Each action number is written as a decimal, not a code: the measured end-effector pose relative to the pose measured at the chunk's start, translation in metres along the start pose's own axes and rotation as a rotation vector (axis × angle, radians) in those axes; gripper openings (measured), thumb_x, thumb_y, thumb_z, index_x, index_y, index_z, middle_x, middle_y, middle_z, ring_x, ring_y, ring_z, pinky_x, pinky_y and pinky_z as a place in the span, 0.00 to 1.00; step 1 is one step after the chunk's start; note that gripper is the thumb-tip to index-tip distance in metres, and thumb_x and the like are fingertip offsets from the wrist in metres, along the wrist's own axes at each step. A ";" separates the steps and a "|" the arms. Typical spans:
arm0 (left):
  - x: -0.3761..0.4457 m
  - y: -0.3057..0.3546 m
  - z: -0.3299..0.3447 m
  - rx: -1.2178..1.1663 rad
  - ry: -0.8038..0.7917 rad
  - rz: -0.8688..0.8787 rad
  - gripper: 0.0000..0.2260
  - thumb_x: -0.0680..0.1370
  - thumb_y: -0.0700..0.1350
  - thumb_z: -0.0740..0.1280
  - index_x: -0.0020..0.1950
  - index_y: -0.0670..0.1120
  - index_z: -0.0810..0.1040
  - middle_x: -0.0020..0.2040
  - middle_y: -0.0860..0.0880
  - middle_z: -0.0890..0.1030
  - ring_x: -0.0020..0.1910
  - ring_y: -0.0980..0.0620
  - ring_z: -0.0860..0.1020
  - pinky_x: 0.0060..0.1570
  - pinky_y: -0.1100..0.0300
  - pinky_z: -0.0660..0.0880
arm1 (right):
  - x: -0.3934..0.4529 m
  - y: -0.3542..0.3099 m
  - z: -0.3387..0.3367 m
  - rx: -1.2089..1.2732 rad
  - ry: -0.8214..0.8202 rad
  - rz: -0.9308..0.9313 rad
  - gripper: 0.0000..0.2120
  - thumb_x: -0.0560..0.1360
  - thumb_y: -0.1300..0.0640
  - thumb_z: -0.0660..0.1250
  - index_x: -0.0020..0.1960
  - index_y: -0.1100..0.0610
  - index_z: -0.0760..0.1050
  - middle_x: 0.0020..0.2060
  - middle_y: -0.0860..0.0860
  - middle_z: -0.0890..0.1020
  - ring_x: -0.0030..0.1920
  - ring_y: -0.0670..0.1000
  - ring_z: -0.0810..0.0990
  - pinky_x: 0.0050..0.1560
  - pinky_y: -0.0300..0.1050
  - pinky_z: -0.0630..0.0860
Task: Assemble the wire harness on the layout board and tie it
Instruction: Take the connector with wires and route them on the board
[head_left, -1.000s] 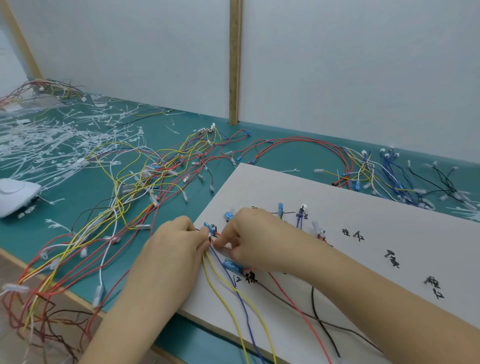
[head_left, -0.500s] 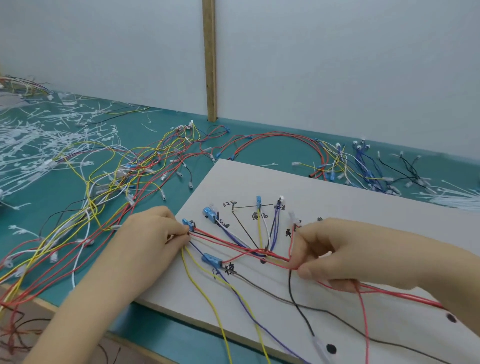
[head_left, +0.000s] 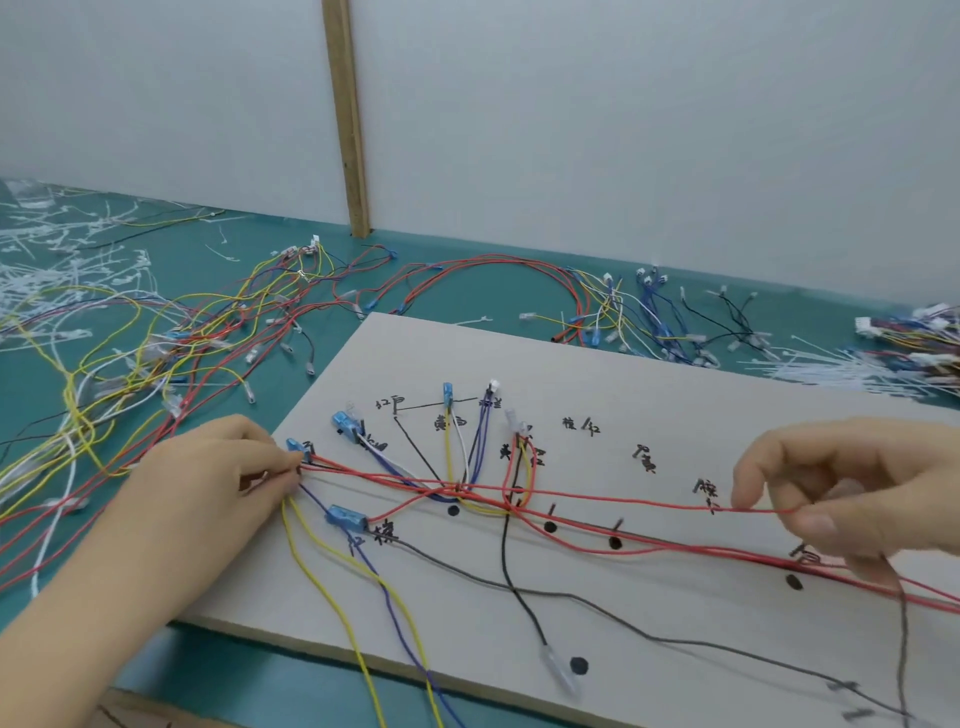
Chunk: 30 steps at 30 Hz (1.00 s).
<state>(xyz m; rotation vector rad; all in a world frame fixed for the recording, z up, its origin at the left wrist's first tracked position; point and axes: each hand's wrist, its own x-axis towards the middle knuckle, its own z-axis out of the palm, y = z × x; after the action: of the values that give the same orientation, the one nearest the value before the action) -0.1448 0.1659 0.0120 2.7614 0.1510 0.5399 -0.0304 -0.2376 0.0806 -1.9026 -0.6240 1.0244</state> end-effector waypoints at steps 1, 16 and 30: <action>0.000 -0.003 0.002 -0.023 0.006 0.000 0.12 0.61 0.32 0.77 0.37 0.48 0.85 0.32 0.63 0.74 0.28 0.62 0.71 0.31 0.66 0.67 | -0.003 0.005 0.000 -0.003 0.036 -0.001 0.23 0.65 0.45 0.76 0.55 0.54 0.78 0.30 0.47 0.74 0.29 0.46 0.72 0.31 0.43 0.76; 0.033 0.094 0.002 -0.217 -0.246 0.514 0.06 0.71 0.45 0.72 0.43 0.57 0.82 0.35 0.61 0.73 0.38 0.69 0.72 0.40 0.80 0.64 | 0.004 0.007 0.024 -0.169 0.152 0.142 0.09 0.73 0.62 0.68 0.43 0.49 0.82 0.30 0.50 0.81 0.31 0.44 0.79 0.33 0.37 0.77; 0.053 0.167 0.059 -0.174 -0.519 0.709 0.05 0.75 0.46 0.66 0.42 0.55 0.72 0.37 0.58 0.66 0.37 0.69 0.67 0.38 0.75 0.62 | 0.014 0.002 0.034 -0.348 0.212 0.176 0.08 0.73 0.62 0.68 0.41 0.50 0.81 0.27 0.45 0.81 0.28 0.41 0.76 0.33 0.32 0.73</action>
<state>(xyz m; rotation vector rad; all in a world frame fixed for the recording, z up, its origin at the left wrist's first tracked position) -0.0668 0.0002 0.0343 2.6174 -0.9640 -0.0358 -0.0515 -0.2132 0.0633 -2.3700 -0.5450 0.8451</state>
